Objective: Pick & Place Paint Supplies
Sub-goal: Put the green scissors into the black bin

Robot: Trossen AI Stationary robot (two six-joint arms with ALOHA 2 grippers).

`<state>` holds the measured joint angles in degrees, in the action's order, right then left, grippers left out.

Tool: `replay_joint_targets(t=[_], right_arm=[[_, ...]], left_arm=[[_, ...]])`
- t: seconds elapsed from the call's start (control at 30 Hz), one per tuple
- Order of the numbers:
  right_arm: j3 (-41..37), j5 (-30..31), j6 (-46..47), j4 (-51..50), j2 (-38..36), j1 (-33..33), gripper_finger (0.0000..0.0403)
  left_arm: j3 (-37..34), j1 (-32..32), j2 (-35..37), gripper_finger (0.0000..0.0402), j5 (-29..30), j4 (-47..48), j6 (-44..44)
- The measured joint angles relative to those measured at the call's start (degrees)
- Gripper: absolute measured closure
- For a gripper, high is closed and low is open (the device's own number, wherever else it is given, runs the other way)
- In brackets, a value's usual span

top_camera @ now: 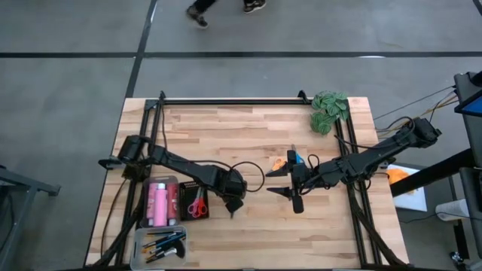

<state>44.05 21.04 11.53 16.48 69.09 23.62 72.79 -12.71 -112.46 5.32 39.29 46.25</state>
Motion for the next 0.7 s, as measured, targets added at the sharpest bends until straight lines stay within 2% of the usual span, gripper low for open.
replay_joint_targets(t=[0.4,0.7], right_arm=[[0.00,0.00,0.00,0.01,0.00,0.00,0.0194],[0.00,0.00,0.00,0.01,0.01,0.00,0.0194]], left_arm=[[1.92,0.11,1.85,0.0284,0.76,-0.16,-6.21],[1.88,0.83,1.65,0.0284,4.89,-1.99,-5.94]])
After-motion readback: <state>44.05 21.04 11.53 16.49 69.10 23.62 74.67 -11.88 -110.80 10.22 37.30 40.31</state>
